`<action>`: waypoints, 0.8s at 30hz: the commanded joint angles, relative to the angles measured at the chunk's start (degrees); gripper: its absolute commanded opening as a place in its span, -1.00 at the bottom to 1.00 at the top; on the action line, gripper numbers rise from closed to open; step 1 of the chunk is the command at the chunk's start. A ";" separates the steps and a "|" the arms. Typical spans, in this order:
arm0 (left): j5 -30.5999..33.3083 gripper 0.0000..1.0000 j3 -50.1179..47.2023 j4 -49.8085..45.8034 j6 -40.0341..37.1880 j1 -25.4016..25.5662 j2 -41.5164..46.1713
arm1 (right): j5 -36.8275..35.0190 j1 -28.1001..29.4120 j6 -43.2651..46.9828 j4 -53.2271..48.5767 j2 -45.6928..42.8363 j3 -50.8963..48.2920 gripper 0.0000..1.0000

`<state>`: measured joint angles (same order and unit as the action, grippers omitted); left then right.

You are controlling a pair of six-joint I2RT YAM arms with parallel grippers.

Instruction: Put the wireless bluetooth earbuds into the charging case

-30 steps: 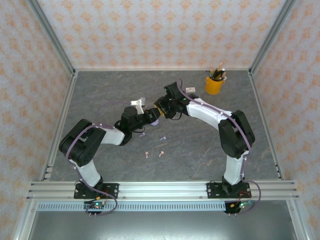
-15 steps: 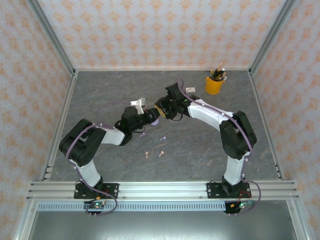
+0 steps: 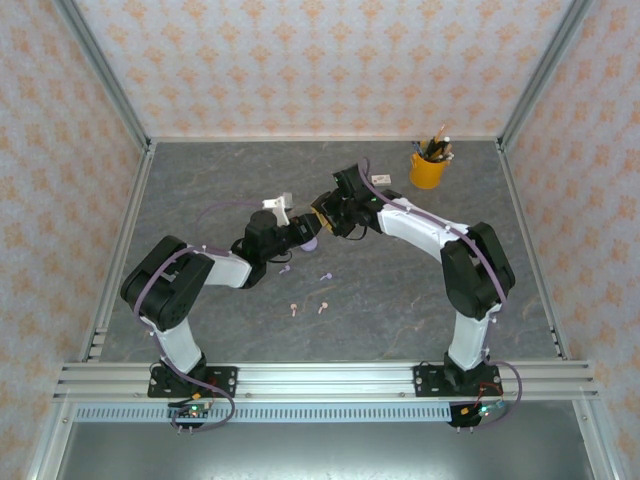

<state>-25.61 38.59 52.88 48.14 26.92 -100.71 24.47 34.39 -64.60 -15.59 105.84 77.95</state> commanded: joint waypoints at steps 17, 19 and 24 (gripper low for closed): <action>5.87 -0.34 2.82 5.28 1.95 1.14 -1.08 | 2.95 0.77 -2.27 0.42 -1.72 -2.53 -0.01; 7.03 -0.37 2.46 5.68 2.35 1.45 -0.90 | 2.98 0.76 -2.70 0.82 -1.95 -2.86 -0.01; 8.86 -0.48 1.89 6.62 3.23 1.63 -0.72 | 2.95 0.76 -3.51 1.78 -2.60 -3.76 -0.01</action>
<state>-20.93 39.33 53.21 49.78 28.49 -101.54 24.40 34.00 -67.53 -12.36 105.38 75.85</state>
